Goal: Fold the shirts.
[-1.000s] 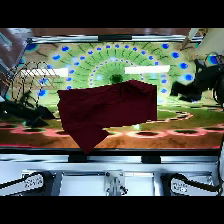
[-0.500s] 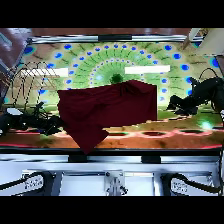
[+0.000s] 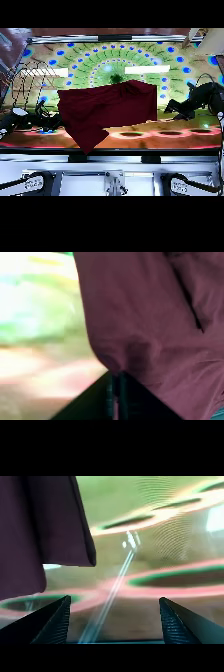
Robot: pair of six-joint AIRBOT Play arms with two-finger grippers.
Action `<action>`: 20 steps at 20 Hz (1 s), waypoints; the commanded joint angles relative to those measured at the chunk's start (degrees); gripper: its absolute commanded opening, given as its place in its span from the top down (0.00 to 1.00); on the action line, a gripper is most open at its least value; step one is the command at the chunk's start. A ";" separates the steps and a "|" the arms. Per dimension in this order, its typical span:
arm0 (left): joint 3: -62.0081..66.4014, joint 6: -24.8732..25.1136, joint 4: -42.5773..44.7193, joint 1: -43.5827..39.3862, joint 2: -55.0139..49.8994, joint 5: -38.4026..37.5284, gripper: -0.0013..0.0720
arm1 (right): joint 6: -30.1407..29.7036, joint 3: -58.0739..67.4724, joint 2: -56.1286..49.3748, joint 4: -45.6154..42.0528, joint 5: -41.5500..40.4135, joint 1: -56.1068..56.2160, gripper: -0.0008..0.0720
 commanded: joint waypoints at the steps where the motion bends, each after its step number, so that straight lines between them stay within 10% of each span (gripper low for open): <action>1: 0.63 1.22 -0.11 -0.24 -0.09 -1.88 0.94 | -1.11 -4.52 -2.10 4.83 3.65 -0.04 0.07; 12: 4.15 1.88 -0.33 -0.24 0.20 -5.03 0.94 | -2.73 -4.79 -9.81 13.90 12.00 1.42 0.08; 17: 4.31 1.86 -0.31 -0.24 1.51 -5.01 0.94 | -0.37 -4.76 -11.19 13.29 16.06 4.98 0.22; 20: 4.50 1.88 -0.28 0.00 1.97 -4.98 0.94 | -1.03 -4.76 -11.13 13.27 14.71 5.14 0.56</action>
